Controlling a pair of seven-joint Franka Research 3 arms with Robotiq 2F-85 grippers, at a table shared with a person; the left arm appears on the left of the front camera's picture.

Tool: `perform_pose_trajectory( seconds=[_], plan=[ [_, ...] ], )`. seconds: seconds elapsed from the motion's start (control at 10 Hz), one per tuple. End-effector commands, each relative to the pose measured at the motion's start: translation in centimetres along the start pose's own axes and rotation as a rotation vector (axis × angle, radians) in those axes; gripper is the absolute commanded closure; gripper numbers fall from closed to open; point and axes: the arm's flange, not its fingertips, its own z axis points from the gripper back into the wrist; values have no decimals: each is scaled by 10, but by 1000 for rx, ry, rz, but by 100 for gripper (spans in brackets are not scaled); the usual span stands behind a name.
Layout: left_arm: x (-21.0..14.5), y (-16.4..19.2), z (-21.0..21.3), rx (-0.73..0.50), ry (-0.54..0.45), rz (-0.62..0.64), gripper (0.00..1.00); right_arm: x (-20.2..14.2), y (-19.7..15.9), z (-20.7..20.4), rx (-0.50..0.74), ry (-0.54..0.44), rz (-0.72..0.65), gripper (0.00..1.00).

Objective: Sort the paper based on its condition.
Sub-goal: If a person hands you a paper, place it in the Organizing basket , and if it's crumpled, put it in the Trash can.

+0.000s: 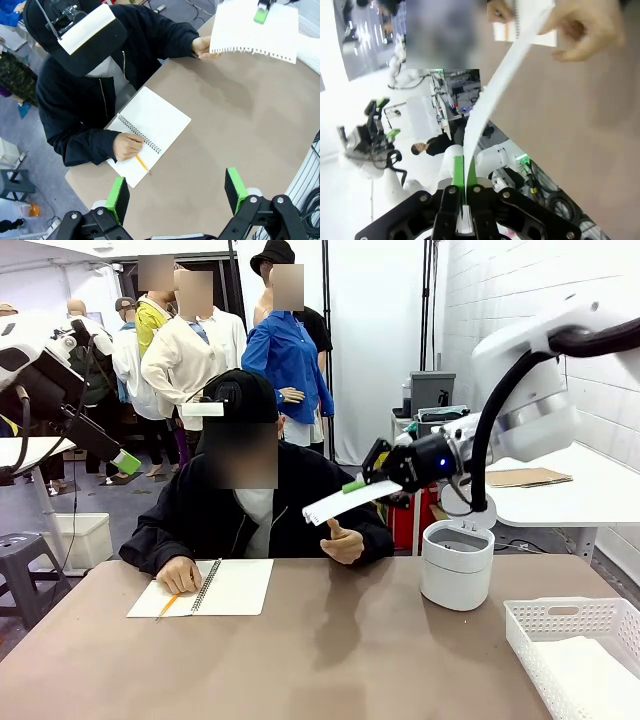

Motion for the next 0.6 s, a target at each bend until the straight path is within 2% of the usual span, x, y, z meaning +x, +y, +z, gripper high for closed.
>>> perform_pose_trajectory(
  seconds=[0.0, 0.2, 0.5],
  plan=[
    [-1, 0, 0, 7, 9, 2, 0, -4, 6, 16, 45, 39, 156, 100],
    [-1, 0, 0, 7, 9, 2, 0, -6, 21, 43, 18, 26, 319, 100],
    [-1, 0, 0, 7, 9, 2, 0, -21, 44, 100, -137, 58, 546, 100]
  ],
)
